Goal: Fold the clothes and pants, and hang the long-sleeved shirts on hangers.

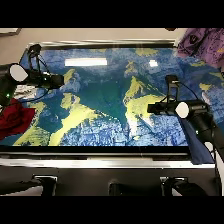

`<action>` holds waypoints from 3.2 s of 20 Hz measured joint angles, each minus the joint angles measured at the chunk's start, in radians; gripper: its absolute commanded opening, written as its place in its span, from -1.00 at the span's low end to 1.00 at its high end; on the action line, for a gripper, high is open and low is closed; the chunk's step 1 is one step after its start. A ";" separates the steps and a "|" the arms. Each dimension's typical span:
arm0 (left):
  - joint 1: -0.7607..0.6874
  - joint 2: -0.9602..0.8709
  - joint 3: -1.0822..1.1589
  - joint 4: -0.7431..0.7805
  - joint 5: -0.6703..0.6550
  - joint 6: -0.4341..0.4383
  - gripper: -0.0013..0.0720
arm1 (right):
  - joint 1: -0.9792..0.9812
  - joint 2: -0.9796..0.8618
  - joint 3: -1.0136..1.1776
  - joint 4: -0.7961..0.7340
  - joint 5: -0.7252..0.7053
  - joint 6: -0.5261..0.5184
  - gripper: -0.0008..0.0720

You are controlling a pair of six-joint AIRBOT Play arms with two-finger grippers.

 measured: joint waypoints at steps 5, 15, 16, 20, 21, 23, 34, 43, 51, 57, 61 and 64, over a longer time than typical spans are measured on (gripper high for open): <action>0.000 0.000 0.000 0.000 0.000 0.000 -0.92 | 0.000 0.000 0.000 -0.001 0.000 0.000 -0.89; 0.000 0.000 0.000 0.000 0.000 0.000 -0.92 | 0.000 0.000 0.000 0.002 0.000 0.000 -0.89; 0.000 0.000 0.000 0.000 0.000 0.000 -0.92 | 0.000 0.000 0.000 0.002 0.000 0.000 -0.89; 0.000 0.000 0.000 0.000 0.000 -0.001 -0.92 | 0.000 0.000 0.000 0.002 -0.002 0.000 -0.89; -0.001 0.000 0.000 0.000 0.000 -0.001 -0.92 | 0.000 0.000 0.000 0.002 -0.006 0.000 -0.89; -0.002 0.000 0.000 0.000 0.000 -0.001 -0.76 | 0.000 0.000 0.000 0.002 -0.013 0.000 -0.89; 0.289 0.021 -0.069 0.200 -0.169 -0.218 1.00 | 0.000 0.000 0.000 0.000 -0.026 0.000 -0.89; 0.668 -0.117 -0.142 0.264 -0.002 -0.279 1.00 | 0.000 0.000 0.000 0.002 -0.026 0.000 -0.89; 0.755 -0.267 -0.135 0.262 0.024 -0.269 -0.93 | 0.000 0.000 0.000 -0.001 -0.024 0.000 -0.89; 0.611 -0.142 -0.128 0.146 0.016 -0.155 -0.93 | 0.000 0.002 0.000 -0.001 0.035 0.000 -0.89; 0.360 -0.041 -0.149 -0.032 0.019 -0.130 -0.93 | 0.000 0.004 0.000 -0.001 0.165 -0.020 -0.89; 0.102 -0.018 -0.155 -0.129 0.050 -0.161 -0.93 | 0.000 0.019 0.000 -0.008 0.248 -0.075 -0.85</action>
